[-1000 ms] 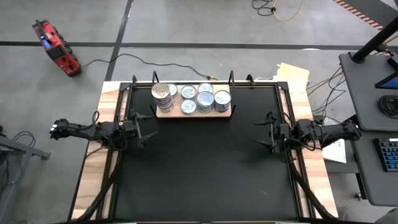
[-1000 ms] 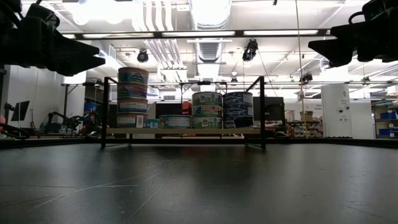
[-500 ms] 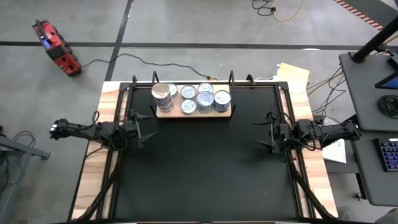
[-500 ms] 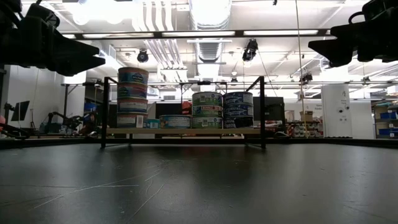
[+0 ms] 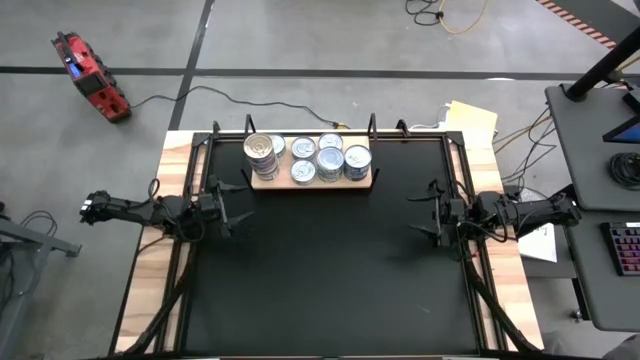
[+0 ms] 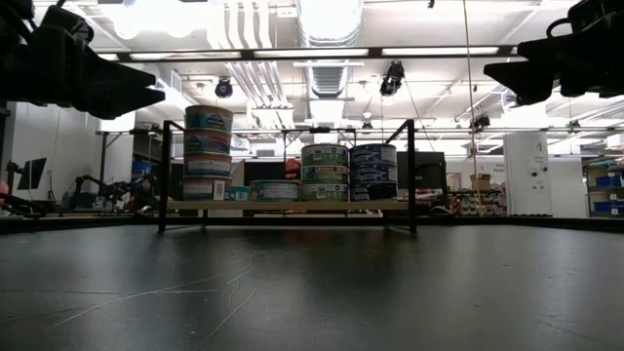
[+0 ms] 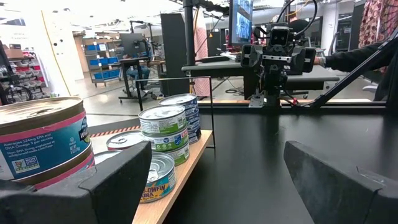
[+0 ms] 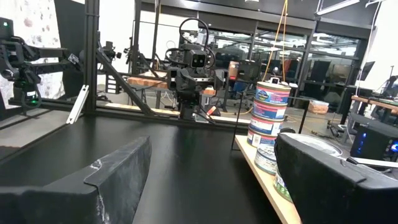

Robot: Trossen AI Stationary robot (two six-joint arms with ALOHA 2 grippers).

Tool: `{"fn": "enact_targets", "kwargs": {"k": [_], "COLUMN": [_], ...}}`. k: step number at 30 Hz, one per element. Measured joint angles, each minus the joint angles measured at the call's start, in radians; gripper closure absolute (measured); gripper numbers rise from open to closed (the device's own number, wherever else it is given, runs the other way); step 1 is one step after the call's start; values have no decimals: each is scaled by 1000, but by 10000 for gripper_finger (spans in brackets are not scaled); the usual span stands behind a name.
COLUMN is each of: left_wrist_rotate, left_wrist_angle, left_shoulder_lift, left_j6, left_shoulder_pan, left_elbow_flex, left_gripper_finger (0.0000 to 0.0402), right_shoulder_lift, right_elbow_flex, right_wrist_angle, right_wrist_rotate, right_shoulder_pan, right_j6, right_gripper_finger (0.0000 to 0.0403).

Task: Stack canned seafood by type on shelf
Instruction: Return to Home Position

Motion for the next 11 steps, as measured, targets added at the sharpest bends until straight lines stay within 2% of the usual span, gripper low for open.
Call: {"fn": "enact_targets", "kwargs": {"k": [11], "left_wrist_rotate": [0], "left_wrist_angle": [0], "left_shoulder_lift": [0], "left_j6": [0], "left_shoulder_pan": [0], "left_elbow_flex": [0], "left_gripper_finger": [51], "right_shoulder_lift": [0], "right_elbow_flex": [0], "right_wrist_angle": [0], "right_wrist_rotate": [0], "right_shoulder_pan": [0], "right_j6": [0], "right_gripper_finger": [55]}}
